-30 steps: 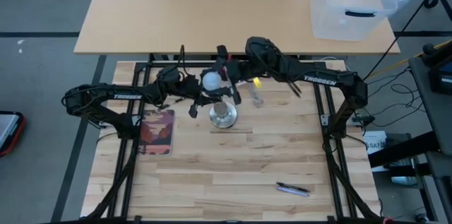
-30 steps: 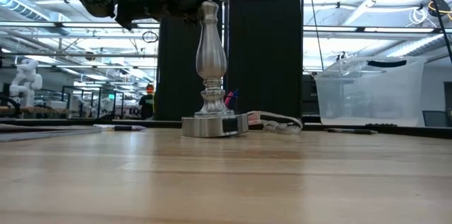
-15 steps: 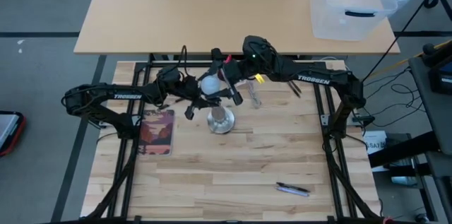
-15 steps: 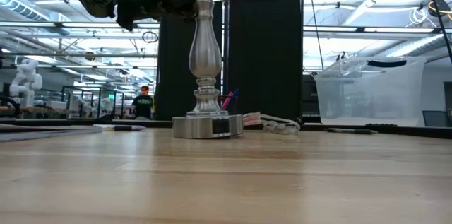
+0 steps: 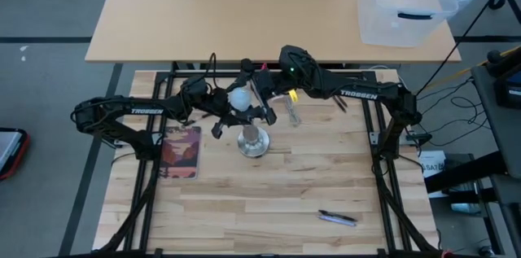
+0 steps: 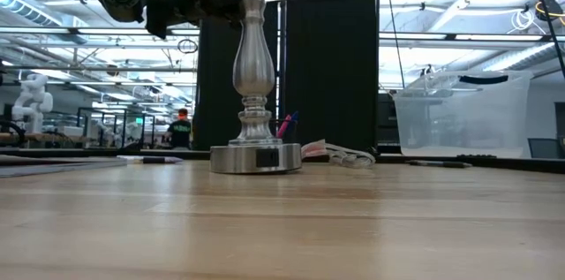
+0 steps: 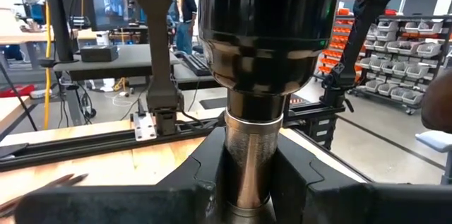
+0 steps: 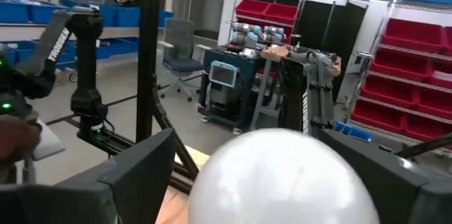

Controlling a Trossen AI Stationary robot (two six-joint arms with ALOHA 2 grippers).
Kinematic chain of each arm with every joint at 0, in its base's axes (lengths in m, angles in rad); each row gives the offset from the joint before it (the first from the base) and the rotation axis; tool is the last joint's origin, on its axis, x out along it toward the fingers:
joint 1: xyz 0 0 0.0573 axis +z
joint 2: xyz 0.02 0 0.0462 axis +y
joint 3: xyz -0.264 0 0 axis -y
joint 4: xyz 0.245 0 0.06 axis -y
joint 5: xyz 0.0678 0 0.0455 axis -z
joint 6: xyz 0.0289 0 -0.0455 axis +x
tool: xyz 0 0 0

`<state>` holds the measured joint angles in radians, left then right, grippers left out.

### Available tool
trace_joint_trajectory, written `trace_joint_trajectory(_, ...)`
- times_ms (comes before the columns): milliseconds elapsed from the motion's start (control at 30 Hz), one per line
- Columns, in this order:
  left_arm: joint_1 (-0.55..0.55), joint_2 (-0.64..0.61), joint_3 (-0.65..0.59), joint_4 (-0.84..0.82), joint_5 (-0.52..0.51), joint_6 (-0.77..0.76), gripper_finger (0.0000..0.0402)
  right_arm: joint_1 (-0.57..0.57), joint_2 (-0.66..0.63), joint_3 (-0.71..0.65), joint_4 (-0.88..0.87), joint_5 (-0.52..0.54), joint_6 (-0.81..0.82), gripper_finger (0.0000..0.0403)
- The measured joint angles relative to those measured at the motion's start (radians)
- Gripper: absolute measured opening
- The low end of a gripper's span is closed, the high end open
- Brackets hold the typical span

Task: Screw lightbulb
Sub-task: Remove the lightbulb from the desk lamp

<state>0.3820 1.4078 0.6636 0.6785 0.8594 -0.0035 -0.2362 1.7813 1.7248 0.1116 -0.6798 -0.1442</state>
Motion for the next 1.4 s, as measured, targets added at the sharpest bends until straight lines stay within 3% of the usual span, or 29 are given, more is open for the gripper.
trace_joint_trajectory(300,0.000,0.000,0.000,-0.005,-0.054,-0.010,0.0074,0.005,-0.009,0.000,0.058,0.075,-0.007,0.0341)
trace_joint_trajectory(600,0.000,-0.001,0.000,-0.013,-0.120,-0.020,0.0074,0.015,-0.089,0.002,-0.008,0.148,-0.011,0.0341)
trace_joint_trajectory(867,-0.003,-0.002,0.000,-0.020,-0.258,-0.035,0.0074,0.059,-0.208,0.003,-0.228,0.451,-0.068,0.0341)
trace_joint_trajectory(1400,-0.008,-0.003,0.000,-0.007,-0.455,-0.063,0.0074,0.183,-0.161,0.004,-0.298,1.016,0.040,0.0341)
